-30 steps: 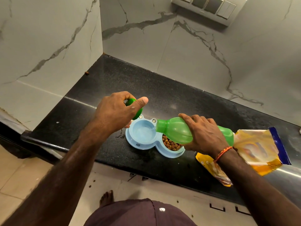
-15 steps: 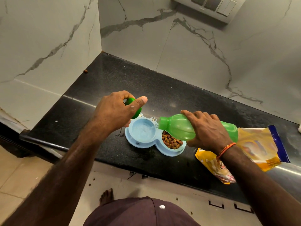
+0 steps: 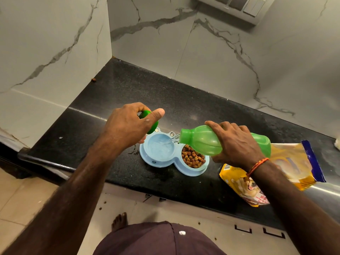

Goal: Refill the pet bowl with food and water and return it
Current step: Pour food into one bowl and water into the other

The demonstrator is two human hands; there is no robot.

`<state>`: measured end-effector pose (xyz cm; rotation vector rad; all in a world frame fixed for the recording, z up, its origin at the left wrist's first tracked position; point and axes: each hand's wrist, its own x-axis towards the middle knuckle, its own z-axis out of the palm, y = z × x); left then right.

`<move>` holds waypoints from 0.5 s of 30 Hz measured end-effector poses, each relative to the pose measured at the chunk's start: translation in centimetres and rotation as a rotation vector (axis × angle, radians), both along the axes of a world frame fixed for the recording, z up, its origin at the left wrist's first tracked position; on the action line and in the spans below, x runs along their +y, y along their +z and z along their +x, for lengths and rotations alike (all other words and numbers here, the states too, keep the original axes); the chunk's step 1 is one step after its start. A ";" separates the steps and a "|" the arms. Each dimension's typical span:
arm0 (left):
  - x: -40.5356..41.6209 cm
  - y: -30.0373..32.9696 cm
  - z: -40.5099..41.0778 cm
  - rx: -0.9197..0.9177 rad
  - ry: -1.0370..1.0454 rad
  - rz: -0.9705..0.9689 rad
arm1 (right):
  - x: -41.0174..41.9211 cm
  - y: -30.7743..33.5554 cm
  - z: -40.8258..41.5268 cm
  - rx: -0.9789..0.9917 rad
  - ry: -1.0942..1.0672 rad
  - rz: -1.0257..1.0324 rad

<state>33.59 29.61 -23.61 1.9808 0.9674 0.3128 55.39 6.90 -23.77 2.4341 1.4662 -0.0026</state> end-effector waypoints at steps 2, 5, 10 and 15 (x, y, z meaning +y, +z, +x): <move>0.0 0.0 0.1 -0.001 -0.003 0.003 | 0.0 0.1 0.1 -0.010 0.001 -0.003; 0.0 0.0 0.1 0.005 -0.010 0.003 | 0.1 0.2 0.1 -0.017 0.004 -0.009; 0.0 0.0 0.2 0.001 -0.005 -0.009 | 0.1 0.6 0.3 -0.034 0.010 -0.011; 0.0 -0.1 0.3 0.002 -0.007 -0.006 | 0.1 0.8 0.4 -0.047 0.015 -0.005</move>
